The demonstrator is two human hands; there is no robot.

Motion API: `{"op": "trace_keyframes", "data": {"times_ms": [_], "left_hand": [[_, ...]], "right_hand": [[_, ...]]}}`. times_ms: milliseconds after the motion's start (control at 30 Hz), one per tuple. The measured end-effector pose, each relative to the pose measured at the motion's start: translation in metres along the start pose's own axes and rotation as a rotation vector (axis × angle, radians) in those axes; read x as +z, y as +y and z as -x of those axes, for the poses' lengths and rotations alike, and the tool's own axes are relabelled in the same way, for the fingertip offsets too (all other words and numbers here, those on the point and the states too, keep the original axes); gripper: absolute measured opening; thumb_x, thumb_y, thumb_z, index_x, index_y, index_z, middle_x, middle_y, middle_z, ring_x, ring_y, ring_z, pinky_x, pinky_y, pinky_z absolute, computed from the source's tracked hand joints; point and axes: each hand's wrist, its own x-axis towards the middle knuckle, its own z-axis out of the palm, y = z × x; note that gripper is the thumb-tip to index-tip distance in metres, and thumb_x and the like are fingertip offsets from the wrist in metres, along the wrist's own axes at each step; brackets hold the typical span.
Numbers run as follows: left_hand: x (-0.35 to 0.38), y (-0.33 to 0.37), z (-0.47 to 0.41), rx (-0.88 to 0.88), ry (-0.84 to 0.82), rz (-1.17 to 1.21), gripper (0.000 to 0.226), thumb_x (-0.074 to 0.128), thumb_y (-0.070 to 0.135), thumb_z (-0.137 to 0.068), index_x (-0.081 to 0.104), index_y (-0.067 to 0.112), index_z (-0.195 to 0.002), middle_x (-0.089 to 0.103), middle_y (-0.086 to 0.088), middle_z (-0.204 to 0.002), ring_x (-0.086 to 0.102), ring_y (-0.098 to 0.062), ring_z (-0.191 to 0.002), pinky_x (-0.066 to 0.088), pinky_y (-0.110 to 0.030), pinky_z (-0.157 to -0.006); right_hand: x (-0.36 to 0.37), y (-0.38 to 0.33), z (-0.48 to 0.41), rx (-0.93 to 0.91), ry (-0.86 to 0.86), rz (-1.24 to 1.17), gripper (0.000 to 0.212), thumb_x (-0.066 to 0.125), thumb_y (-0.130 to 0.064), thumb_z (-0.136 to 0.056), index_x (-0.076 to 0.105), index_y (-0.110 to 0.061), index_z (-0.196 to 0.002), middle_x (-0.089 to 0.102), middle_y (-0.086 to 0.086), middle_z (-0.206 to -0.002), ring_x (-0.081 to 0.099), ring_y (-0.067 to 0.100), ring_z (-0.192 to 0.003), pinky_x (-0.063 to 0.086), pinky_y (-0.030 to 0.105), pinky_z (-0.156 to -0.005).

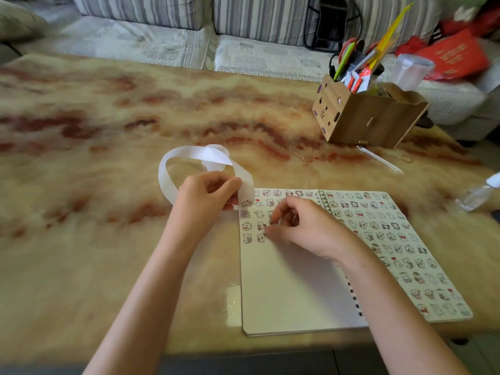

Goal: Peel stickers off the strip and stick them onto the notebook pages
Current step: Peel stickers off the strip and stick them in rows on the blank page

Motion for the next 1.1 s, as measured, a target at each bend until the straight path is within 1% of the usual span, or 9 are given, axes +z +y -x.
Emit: {"op": "trace_keyframes", "data": {"times_ms": [133,367,433,533,600,700,833,1000,1100], "left_hand": [[0.001,0.0,-0.001,-0.004,0.0,0.007,0.018,0.06,0.016,-0.091,0.071,0.013,-0.077,0.07,0.007,-0.062,0.066,-0.002,-0.062,0.056,-0.016,-0.068],[0.0,0.0,-0.001,-0.011,-0.002,0.006,0.017,0.058,0.016,-0.091,0.072,0.008,-0.084,0.074,-0.002,-0.076,0.067,-0.003,-0.065,0.055,-0.016,-0.069],[0.0,0.0,0.0,-0.008,0.002,0.008,0.017,0.058,0.015,-0.091,0.072,0.009,-0.083,0.073,0.0,-0.073,0.067,-0.002,-0.064,0.055,-0.015,-0.068],[0.0,0.0,-0.001,-0.01,-0.005,0.017,0.019,0.059,0.015,-0.091,0.071,0.013,-0.077,0.072,0.005,-0.066,0.067,-0.003,-0.064,0.056,-0.016,-0.068],[0.001,0.0,-0.001,-0.01,-0.01,0.023,0.02,0.059,0.015,-0.091,0.071,0.014,-0.075,0.071,0.006,-0.064,0.067,-0.004,-0.064,0.056,-0.017,-0.067],[0.002,0.0,-0.001,-0.009,-0.009,0.029,0.019,0.058,0.014,-0.091,0.071,0.01,-0.077,0.072,0.0,-0.069,0.067,-0.006,-0.064,0.055,-0.017,-0.064],[0.001,-0.001,-0.003,-0.013,-0.01,0.042,0.02,0.057,0.014,-0.092,0.071,0.004,-0.082,0.073,-0.012,-0.077,0.067,-0.015,-0.066,0.058,-0.023,-0.066],[0.002,0.0,-0.002,0.001,-0.021,0.068,0.021,0.056,0.015,-0.093,0.071,0.001,-0.086,0.072,-0.018,-0.083,0.067,-0.016,-0.066,0.059,-0.024,-0.064],[0.003,0.001,-0.002,0.001,-0.035,0.107,0.021,0.056,0.013,-0.093,0.07,-0.002,-0.087,0.071,-0.018,-0.083,0.066,-0.013,-0.063,0.056,-0.02,-0.058]], "right_hand": [[0.005,-0.001,-0.001,0.016,0.016,0.074,0.042,0.084,-0.044,-0.064,0.057,-0.022,-0.088,0.051,-0.011,-0.069,0.046,0.009,-0.06,0.035,0.029,-0.059],[-0.001,0.002,-0.003,0.006,-0.054,-0.008,0.023,0.078,-0.023,-0.076,0.059,-0.021,-0.089,0.051,-0.007,-0.07,0.047,0.012,-0.064,0.039,0.032,-0.067],[-0.001,0.001,-0.004,0.019,-0.031,-0.023,0.023,0.077,-0.031,-0.077,0.059,-0.022,-0.089,0.052,-0.008,-0.071,0.048,0.011,-0.064,0.04,0.031,-0.066],[0.004,-0.003,-0.002,0.054,0.055,0.038,0.039,0.077,-0.053,-0.07,0.058,-0.024,-0.088,0.052,-0.011,-0.071,0.049,0.01,-0.062,0.036,0.029,-0.06],[0.008,-0.006,0.001,0.059,0.097,0.114,0.044,0.078,-0.056,-0.066,0.057,-0.024,-0.088,0.052,-0.012,-0.071,0.049,0.009,-0.062,0.033,0.028,-0.057],[0.009,-0.007,0.0,0.041,0.09,0.137,0.035,0.078,-0.047,-0.072,0.056,-0.024,-0.086,0.049,-0.012,-0.068,0.046,0.007,-0.061,0.033,0.028,-0.057],[0.005,-0.002,-0.003,0.021,0.085,0.097,0.011,0.069,-0.028,-0.083,0.059,-0.025,-0.084,0.052,-0.012,-0.073,0.05,0.008,-0.067,0.04,0.03,-0.067],[0.002,-0.009,0.0,-0.15,0.213,-0.186,0.011,0.063,-0.026,-0.09,0.065,-0.019,-0.081,0.07,-0.001,-0.074,0.054,0.006,-0.055,0.045,0.025,-0.059],[-0.001,-0.019,0.005,-0.28,0.297,-0.353,0.009,0.065,-0.023,-0.089,0.066,-0.018,-0.083,0.071,-0.002,-0.079,0.058,0.004,-0.063,0.047,0.021,-0.06]]}}
